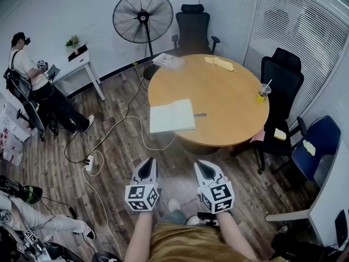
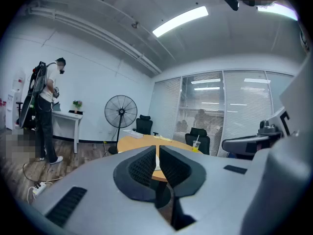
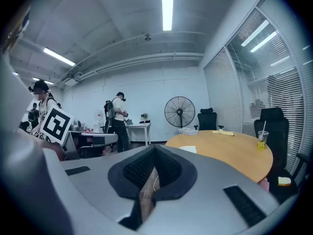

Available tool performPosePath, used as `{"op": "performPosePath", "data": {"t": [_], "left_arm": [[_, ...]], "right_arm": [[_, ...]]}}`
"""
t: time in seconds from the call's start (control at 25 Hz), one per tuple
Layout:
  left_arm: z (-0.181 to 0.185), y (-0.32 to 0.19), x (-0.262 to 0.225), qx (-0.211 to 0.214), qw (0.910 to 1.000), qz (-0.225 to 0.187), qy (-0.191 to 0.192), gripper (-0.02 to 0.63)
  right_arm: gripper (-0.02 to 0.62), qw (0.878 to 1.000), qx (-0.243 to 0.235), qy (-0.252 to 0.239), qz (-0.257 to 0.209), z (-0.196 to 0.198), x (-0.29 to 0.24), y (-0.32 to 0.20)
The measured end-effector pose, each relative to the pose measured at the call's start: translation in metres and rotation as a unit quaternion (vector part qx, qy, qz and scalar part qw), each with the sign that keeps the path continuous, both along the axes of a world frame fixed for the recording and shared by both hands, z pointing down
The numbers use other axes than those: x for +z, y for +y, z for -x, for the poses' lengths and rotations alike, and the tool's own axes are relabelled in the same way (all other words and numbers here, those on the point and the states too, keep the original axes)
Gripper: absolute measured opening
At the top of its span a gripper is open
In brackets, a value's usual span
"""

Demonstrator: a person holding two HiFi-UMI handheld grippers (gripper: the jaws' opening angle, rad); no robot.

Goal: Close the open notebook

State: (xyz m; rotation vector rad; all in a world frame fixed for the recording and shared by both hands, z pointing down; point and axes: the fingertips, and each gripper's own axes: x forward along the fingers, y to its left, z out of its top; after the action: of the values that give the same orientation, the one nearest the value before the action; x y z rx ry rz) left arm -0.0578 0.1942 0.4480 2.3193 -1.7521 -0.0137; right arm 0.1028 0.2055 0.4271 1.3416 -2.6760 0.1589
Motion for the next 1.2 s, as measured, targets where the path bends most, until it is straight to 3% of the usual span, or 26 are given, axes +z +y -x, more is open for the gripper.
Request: {"op": "performPosePath", "data": {"t": [0.52,0.84,1.2], "left_arm": [[0.006,0.013,0.005,-0.030,0.9994,0.011,-0.015,0.043],[0.013,0.020,0.006,-0.037,0.9992,0.009,-0.007,0.043],[0.022,-0.008,0.023,-0.042,0.9988,0.026,-0.002,0.043]], "right_arm": [[0.012,1.000,0.003,0.011,-0.003,-0.008,0.003,0.008],[0.012,0.999,0.017,-0.010,0.025,-0.011,0.010,0.008],[0.012,0.999,0.017,0.004,0.036,-0.005,0.021,-0.023]]}}
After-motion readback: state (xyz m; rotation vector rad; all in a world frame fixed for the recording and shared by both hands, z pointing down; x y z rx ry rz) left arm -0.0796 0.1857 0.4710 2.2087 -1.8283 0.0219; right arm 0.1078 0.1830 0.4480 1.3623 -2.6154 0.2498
